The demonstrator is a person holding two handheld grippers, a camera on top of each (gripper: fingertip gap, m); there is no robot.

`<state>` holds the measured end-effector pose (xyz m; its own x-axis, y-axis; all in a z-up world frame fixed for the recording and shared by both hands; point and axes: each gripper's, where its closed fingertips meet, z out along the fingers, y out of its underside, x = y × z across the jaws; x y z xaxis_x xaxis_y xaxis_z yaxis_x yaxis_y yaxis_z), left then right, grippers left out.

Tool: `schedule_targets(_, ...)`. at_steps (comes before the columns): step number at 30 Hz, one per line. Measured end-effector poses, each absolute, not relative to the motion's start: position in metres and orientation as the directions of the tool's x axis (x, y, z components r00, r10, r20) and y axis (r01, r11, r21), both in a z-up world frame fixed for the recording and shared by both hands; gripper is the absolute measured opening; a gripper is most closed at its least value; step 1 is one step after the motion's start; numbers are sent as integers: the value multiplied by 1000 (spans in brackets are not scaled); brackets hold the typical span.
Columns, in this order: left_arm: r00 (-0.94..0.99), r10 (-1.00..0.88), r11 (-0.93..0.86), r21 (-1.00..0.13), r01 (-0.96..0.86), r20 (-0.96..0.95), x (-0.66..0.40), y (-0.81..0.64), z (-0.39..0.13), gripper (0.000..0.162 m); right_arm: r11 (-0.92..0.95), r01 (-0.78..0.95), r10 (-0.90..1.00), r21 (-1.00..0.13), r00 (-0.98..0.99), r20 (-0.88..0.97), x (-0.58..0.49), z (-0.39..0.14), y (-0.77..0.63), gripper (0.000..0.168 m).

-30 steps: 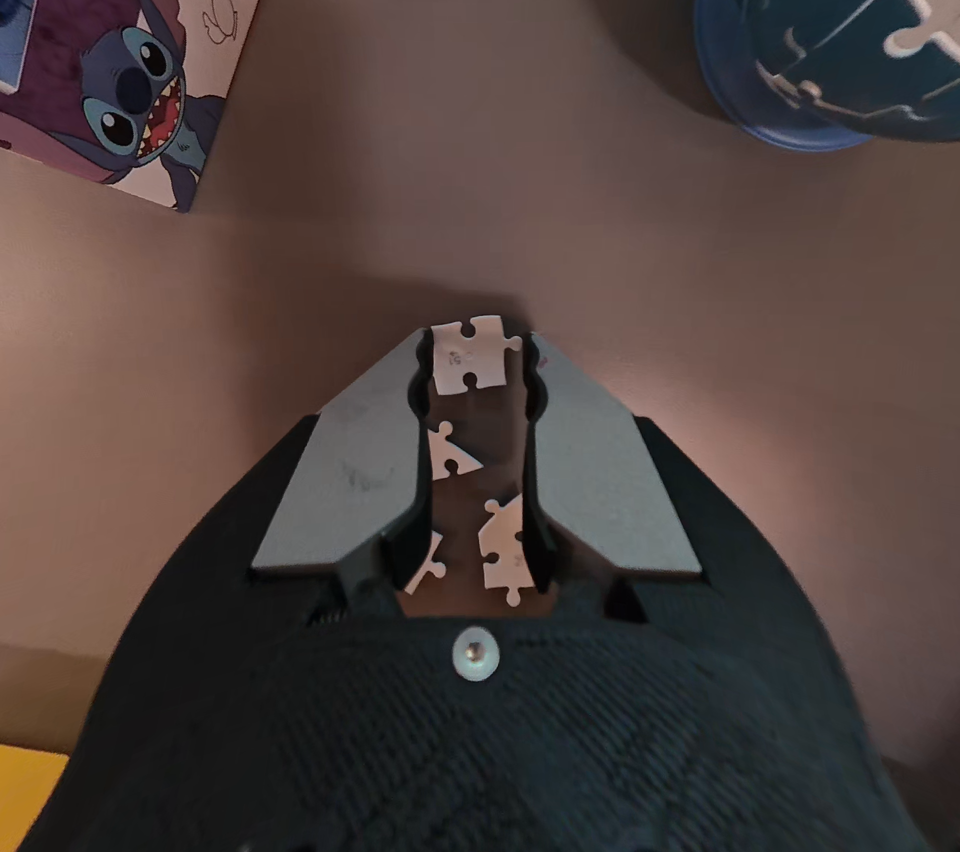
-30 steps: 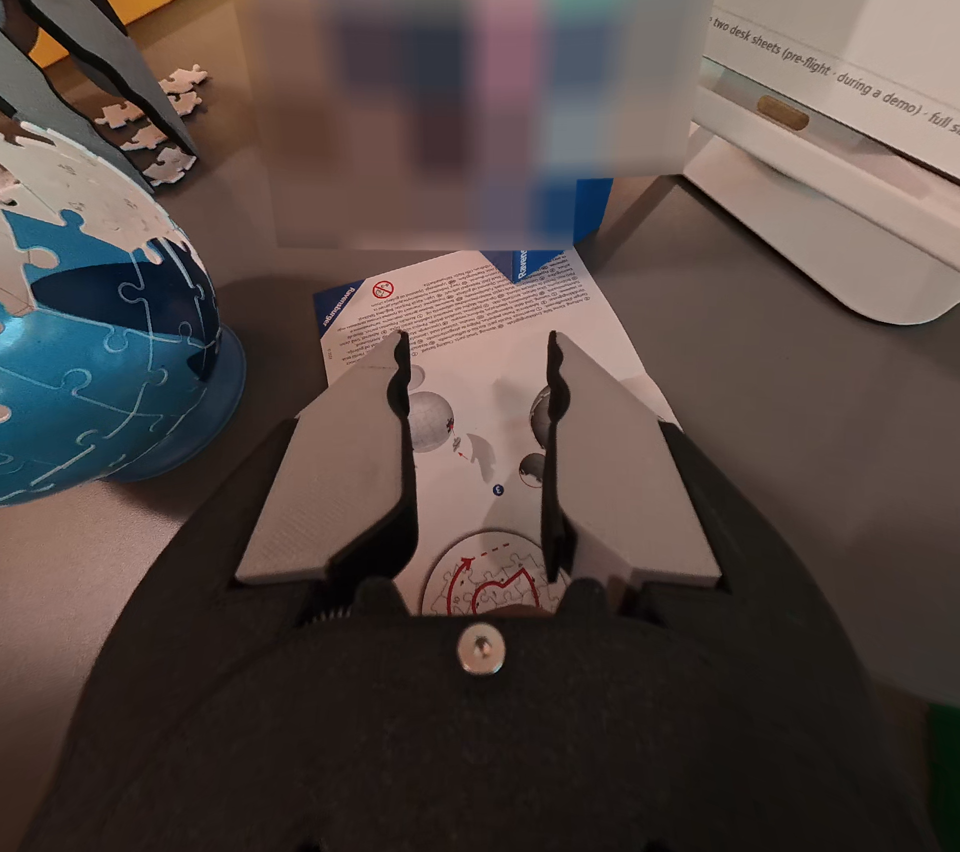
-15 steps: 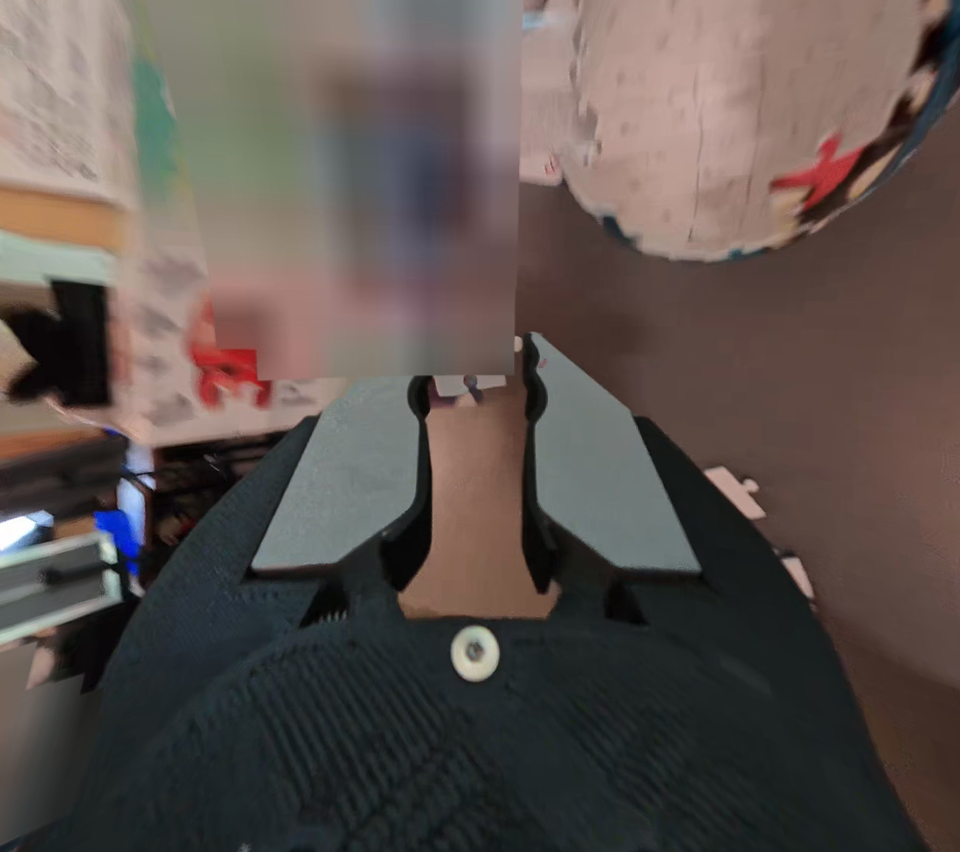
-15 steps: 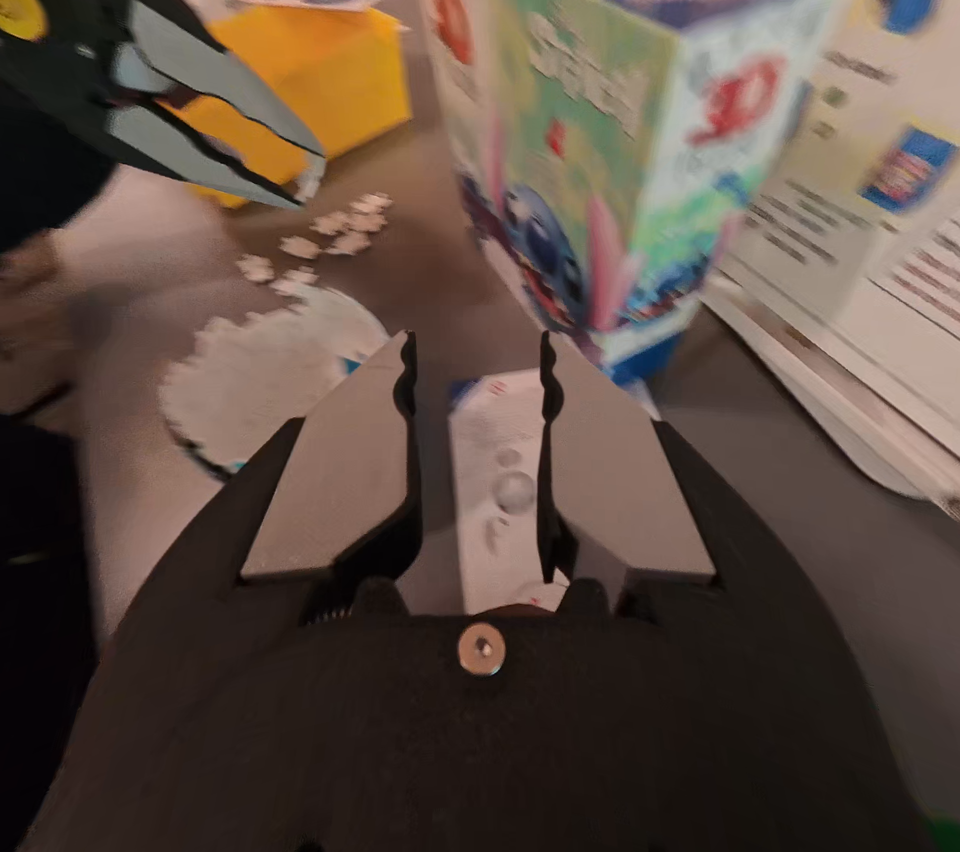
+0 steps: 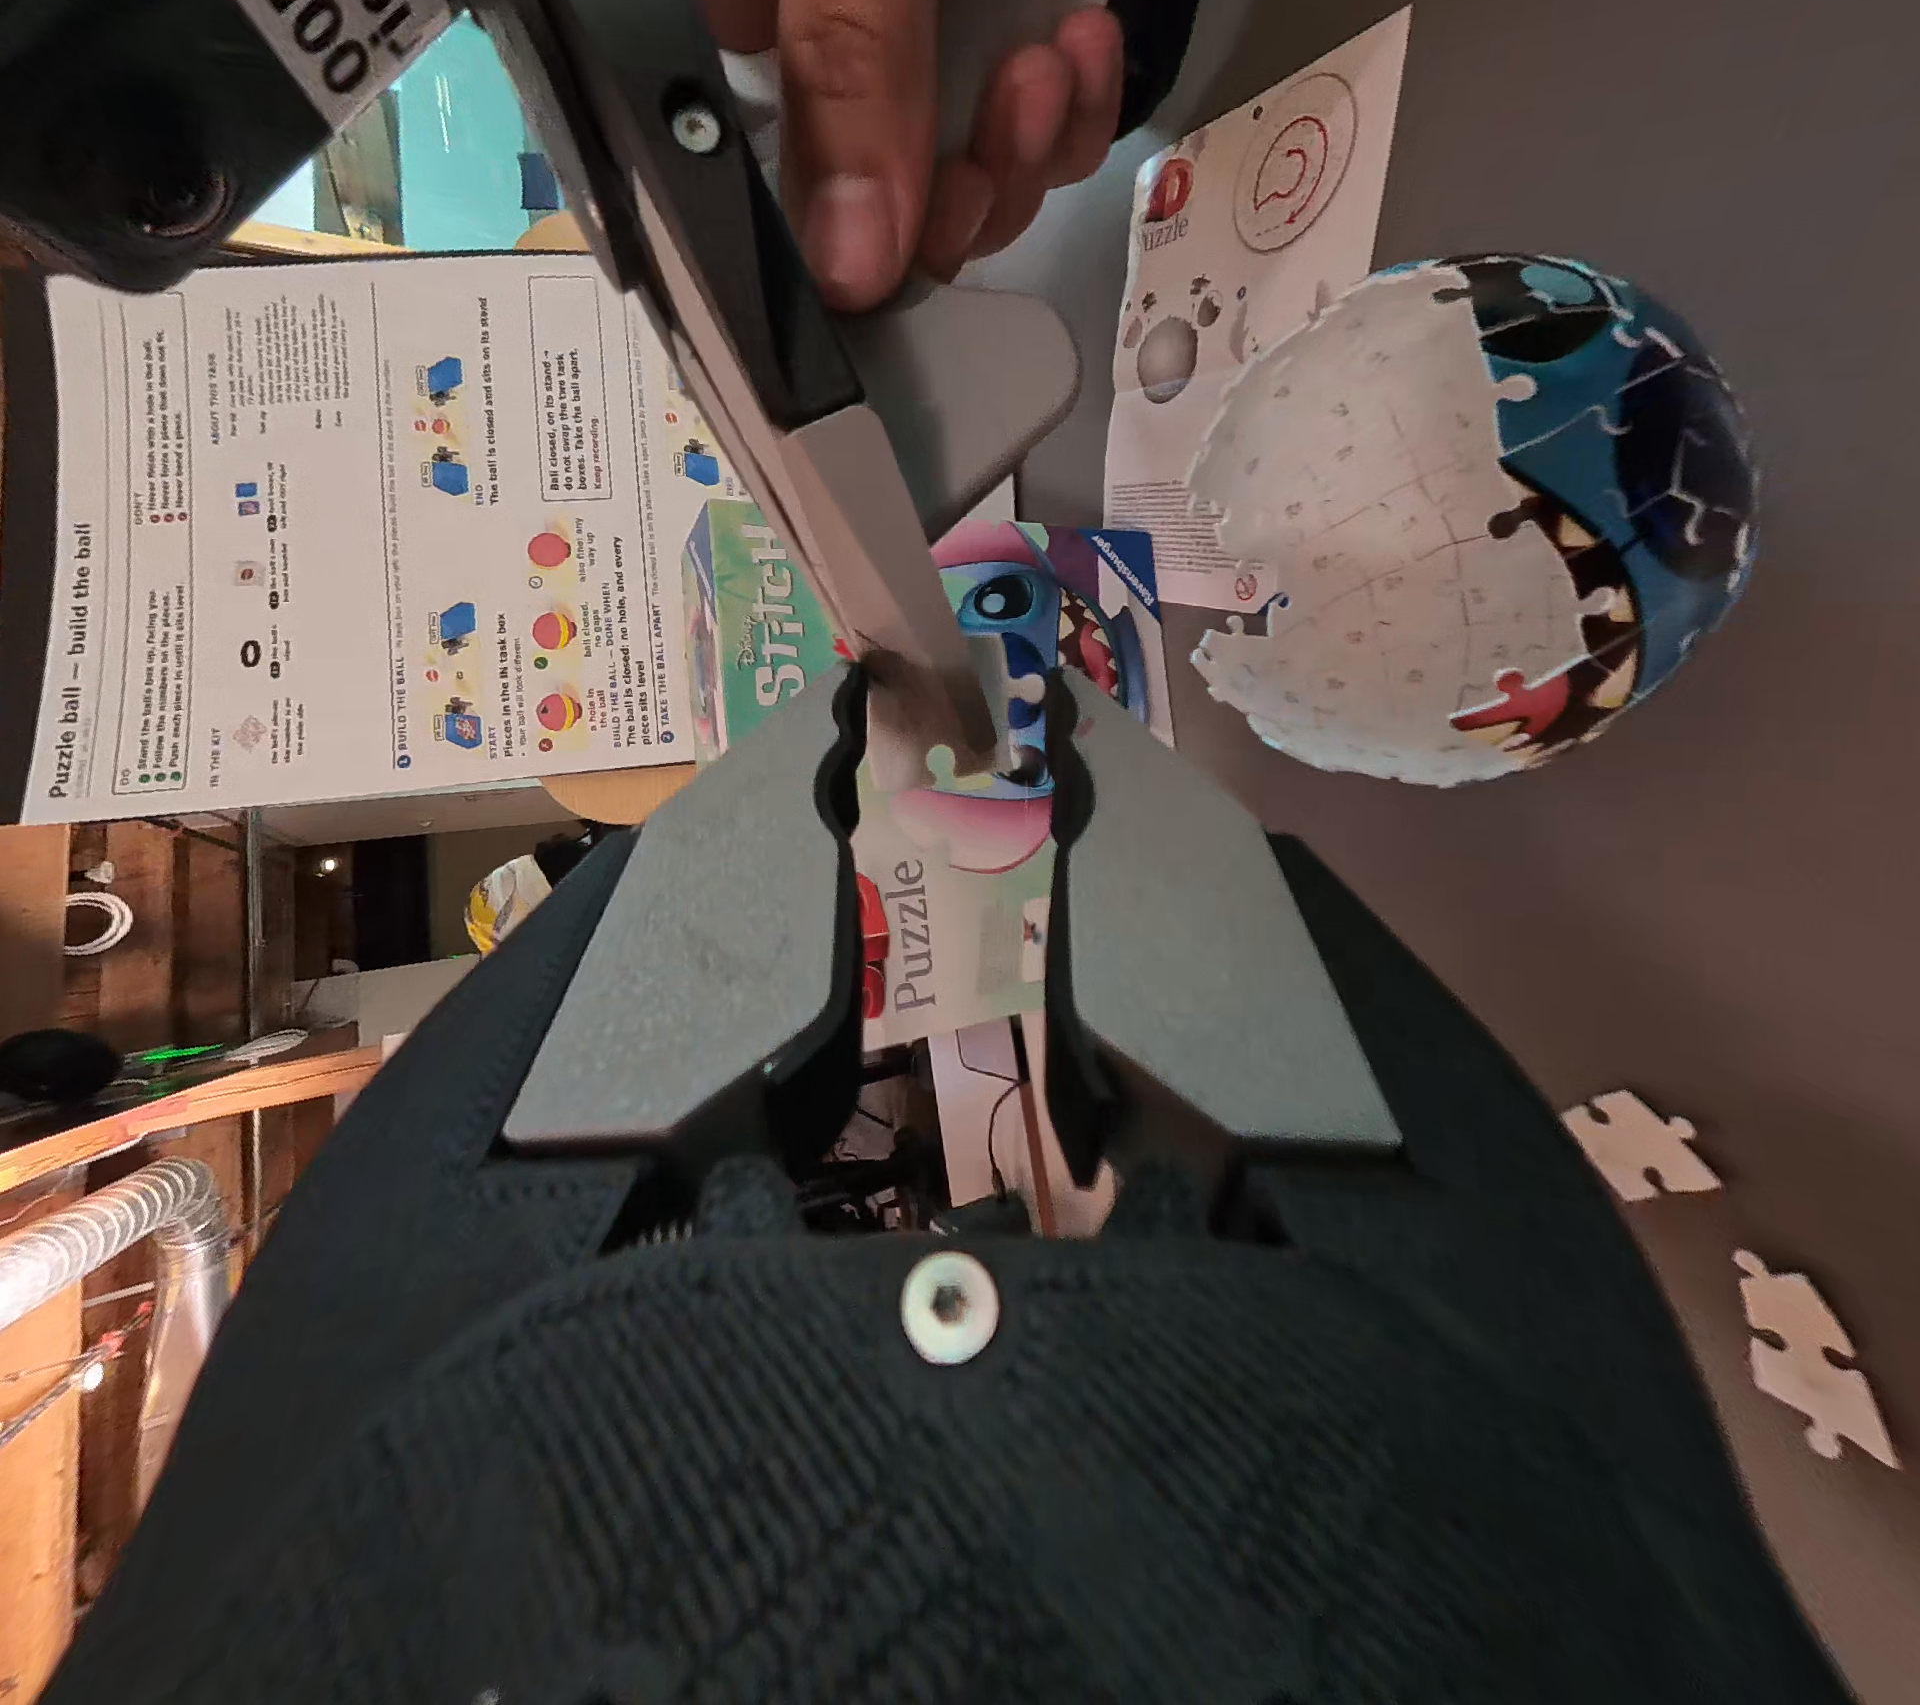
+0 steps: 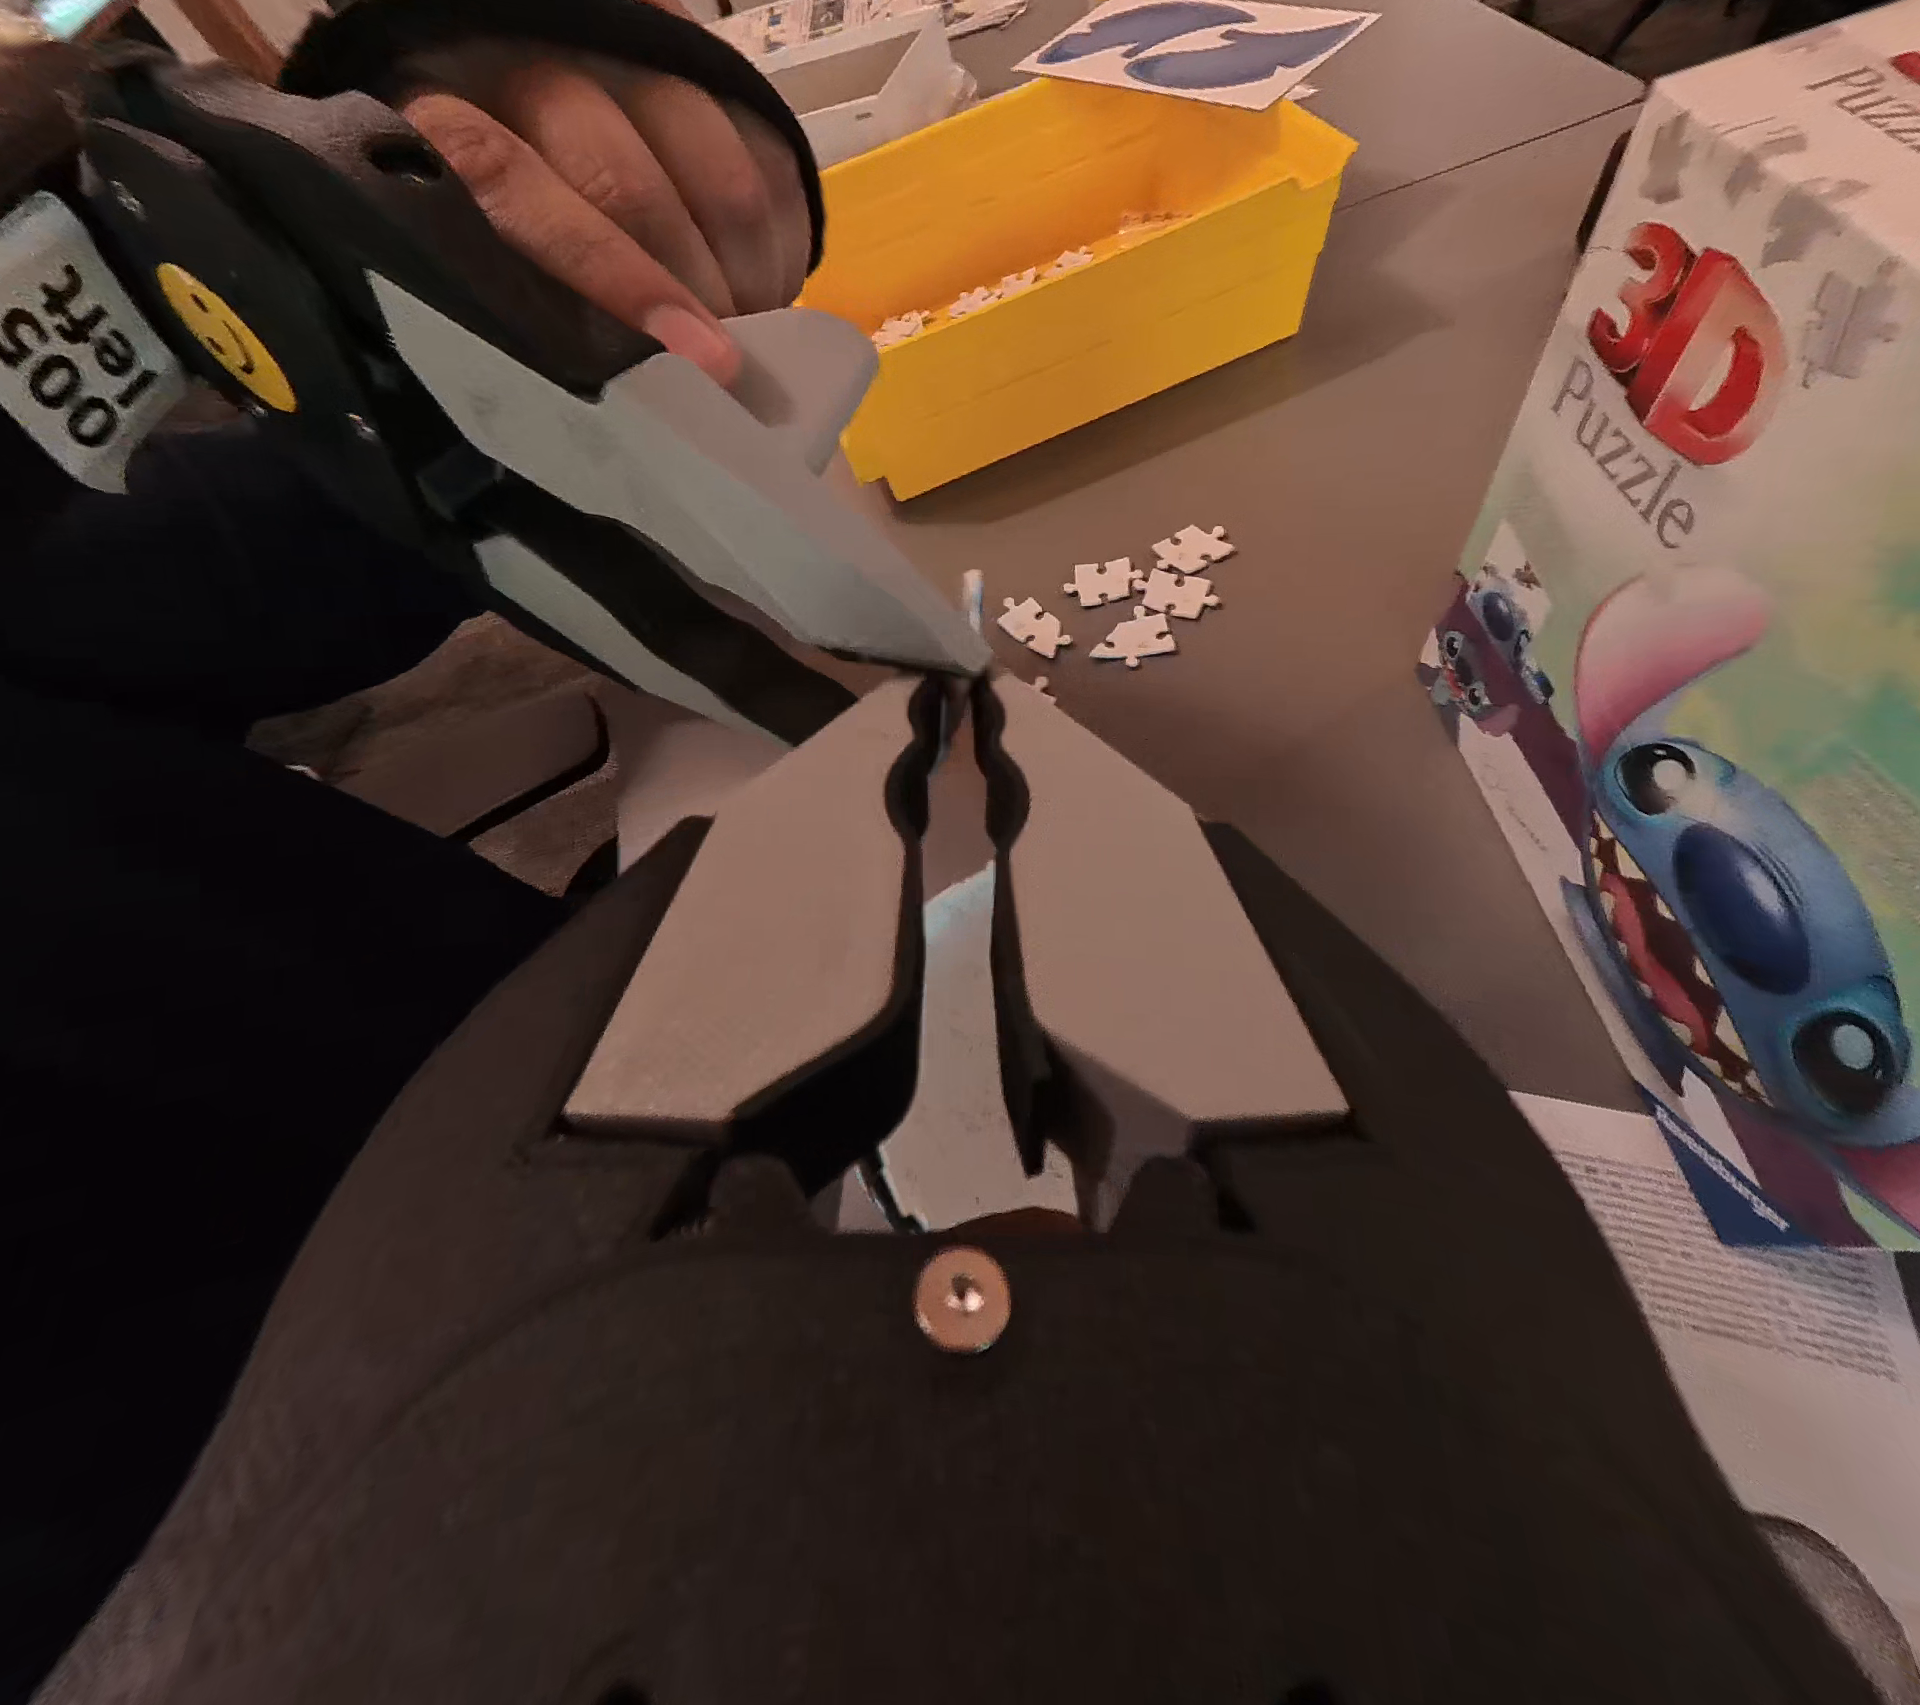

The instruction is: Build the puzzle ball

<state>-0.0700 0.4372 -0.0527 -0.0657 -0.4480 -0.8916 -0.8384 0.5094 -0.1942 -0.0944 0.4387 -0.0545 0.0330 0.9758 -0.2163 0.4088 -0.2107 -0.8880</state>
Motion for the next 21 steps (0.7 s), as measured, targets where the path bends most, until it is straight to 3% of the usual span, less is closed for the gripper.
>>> schedule_targets(4,76,-455,456,-305,-836,-887,-81,434,-43,25,-210,332,978,-919,81,-194,-91,-54,449,0)
schedule_targets(6,241,-545,381,-493,-783,-803,-85,430,-41,30,-203,239,979,-950,82,-188,-88,-42,453,0)
schedule_targets(8,387,-645,256,-663,-703,-659,-87,432,-46,23,-192,144,981,-971,52,-187,-85,-26,451,0)
schedule_targets(12,490,-796,99,-876,-472,-354,-75,426,-49,20,-169,26,985,-985,34,-168,-87,-10,447,0)
schedule_targets(16,548,-800,57,-939,-339,-247,-72,434,-38,8,-176,-38,984,-984,-3,-176,-93,-6,440,0)
schedule_targets(21,518,-847,-10,-972,-235,-116,-69,433,-38,7,-176,-57,984,-983,-39,-174,-97,-7,436,0)
